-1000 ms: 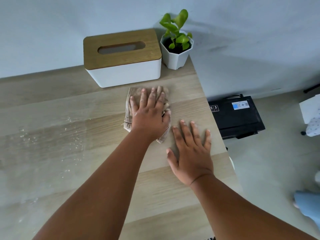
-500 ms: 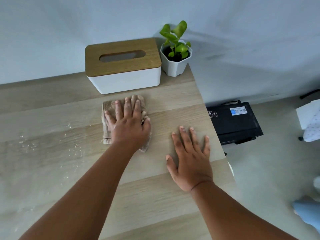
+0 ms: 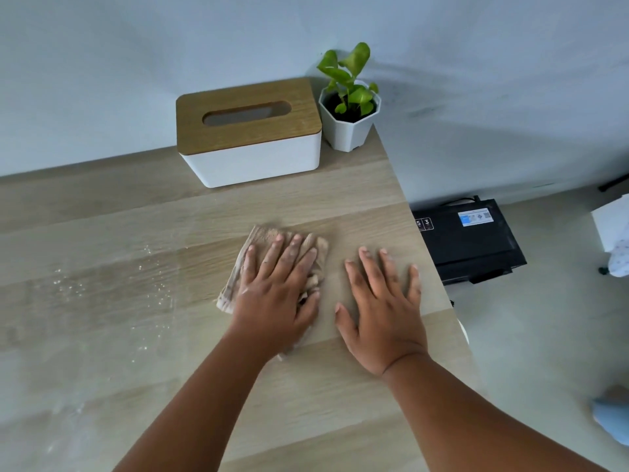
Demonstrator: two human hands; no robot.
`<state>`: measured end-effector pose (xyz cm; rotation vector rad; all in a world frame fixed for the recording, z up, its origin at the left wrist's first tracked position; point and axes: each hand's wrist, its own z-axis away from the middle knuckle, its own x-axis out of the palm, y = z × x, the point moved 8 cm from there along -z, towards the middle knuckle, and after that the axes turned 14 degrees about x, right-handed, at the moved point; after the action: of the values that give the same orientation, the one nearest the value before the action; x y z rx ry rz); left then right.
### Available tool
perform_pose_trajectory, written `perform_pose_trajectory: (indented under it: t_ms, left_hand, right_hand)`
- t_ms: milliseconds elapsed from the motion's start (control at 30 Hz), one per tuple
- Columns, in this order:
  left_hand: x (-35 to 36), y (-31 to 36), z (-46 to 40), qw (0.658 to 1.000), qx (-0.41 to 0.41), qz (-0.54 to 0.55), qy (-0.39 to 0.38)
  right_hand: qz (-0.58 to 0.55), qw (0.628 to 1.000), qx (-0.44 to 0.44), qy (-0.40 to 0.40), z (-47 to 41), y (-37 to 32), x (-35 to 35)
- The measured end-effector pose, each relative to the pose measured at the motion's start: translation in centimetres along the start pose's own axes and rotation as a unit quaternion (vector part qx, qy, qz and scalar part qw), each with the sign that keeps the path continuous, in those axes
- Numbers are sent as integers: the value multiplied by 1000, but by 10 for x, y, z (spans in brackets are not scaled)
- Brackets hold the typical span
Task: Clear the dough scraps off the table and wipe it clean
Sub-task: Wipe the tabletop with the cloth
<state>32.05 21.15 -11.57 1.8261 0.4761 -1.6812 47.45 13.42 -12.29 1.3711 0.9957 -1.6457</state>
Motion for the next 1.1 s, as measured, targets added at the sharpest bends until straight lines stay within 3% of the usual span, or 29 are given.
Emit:
perform_pose_trajectory:
  t_ms: [200, 400, 633, 767, 867, 967, 1100]
  left_hand:
    - [-12, -64, 69, 988, -151, 0, 6]
    - [-17, -122, 21, 954, -298, 24, 2]
    - [-10, -92, -33, 974, -226, 14, 4]
    - [-5, -43, -9, 994, -108, 2, 4]
    - [-2, -25, 34, 998, -65, -14, 10]
    - [-8, -47, 75, 995, -97, -21, 20]
    - [-20, -119, 98, 968, -250, -21, 13]
  right_hand:
    - [-2, 1000, -1, 4, 1, 0, 0]
    - [-1, 1000, 1, -12, 0, 0, -1]
    - [2, 1000, 2, -18, 0, 0, -1]
    - [6, 1000, 2, -13, 1, -1, -2]
    - [8, 1000, 0, -6, 1, -2, -3]
    - [9, 1000, -2, -4, 1, -1, -2]
    - [8, 1000, -7, 0, 1, -2, -1]
